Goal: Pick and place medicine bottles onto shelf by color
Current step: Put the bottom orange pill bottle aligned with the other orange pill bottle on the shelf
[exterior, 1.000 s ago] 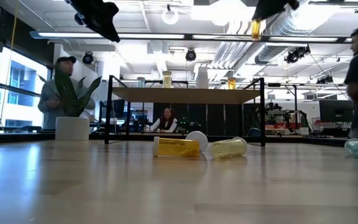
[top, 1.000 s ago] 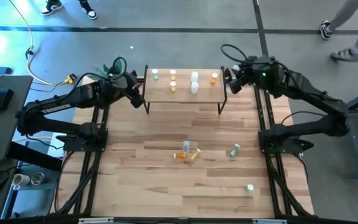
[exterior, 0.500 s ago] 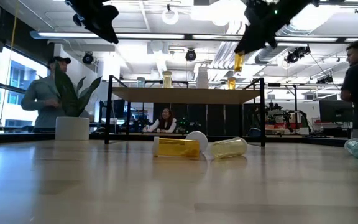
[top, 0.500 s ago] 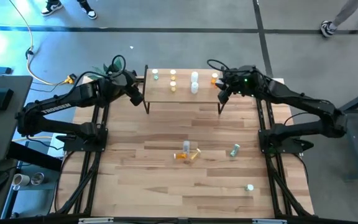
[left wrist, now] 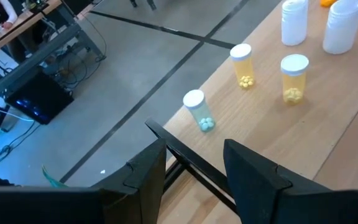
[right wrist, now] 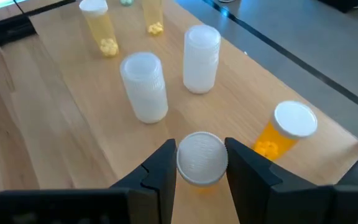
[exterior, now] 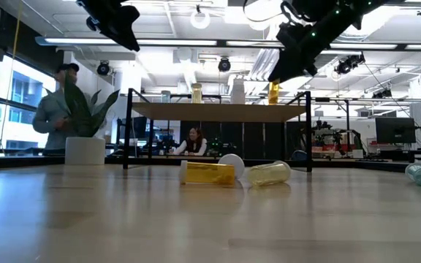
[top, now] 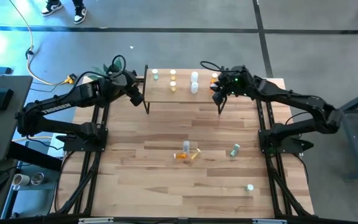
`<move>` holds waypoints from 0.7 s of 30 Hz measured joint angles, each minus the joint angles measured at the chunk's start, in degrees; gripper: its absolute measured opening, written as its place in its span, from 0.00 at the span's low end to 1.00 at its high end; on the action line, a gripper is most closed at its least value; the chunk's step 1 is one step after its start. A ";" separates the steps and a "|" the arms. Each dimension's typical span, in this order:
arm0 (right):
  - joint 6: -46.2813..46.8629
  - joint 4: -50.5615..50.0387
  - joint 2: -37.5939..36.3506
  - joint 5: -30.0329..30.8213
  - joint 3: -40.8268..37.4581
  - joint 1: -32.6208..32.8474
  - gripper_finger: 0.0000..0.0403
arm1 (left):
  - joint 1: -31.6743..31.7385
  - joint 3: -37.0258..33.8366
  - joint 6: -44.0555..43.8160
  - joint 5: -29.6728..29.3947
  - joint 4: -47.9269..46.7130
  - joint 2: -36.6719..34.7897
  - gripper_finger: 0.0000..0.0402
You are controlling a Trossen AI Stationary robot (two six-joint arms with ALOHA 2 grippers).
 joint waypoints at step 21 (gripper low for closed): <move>-1.17 -2.79 0.44 1.81 0.13 -0.02 0.27 | 0.00 -0.01 0.03 0.14 -0.18 0.00 0.38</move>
